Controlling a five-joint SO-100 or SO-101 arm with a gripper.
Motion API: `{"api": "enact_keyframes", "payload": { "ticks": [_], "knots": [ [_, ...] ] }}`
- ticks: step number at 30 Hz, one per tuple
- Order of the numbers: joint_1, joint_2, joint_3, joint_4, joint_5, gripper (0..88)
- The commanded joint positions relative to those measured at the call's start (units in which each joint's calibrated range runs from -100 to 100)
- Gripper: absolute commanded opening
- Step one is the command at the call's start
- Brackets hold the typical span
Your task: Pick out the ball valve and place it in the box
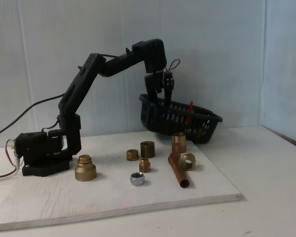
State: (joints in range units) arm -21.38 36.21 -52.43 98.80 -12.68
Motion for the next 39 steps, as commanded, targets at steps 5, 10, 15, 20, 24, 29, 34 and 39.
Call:
{"api": "enact_keyframes", "payload": {
  "ticks": [5,10,15,20,24,29,34,39],
  "knots": [
    [-0.3,-7.6,6.7,0.6,0.3,0.9],
    [-0.3,-16.7,15.9,0.4,0.3,0.9],
    [-0.4,-23.0,23.9,0.4,0.8,0.9],
    [-0.4,-27.0,29.8,0.3,1.0,0.9],
    [-0.3,-28.4,35.0,-2.9,1.0,0.9],
    [-0.1,-27.9,40.5,-10.8,0.9,0.9],
    [-0.4,-27.9,41.8,-13.7,0.9,0.9],
    [-1.6,-27.9,43.2,-12.5,0.9,0.9]
  ]
}}
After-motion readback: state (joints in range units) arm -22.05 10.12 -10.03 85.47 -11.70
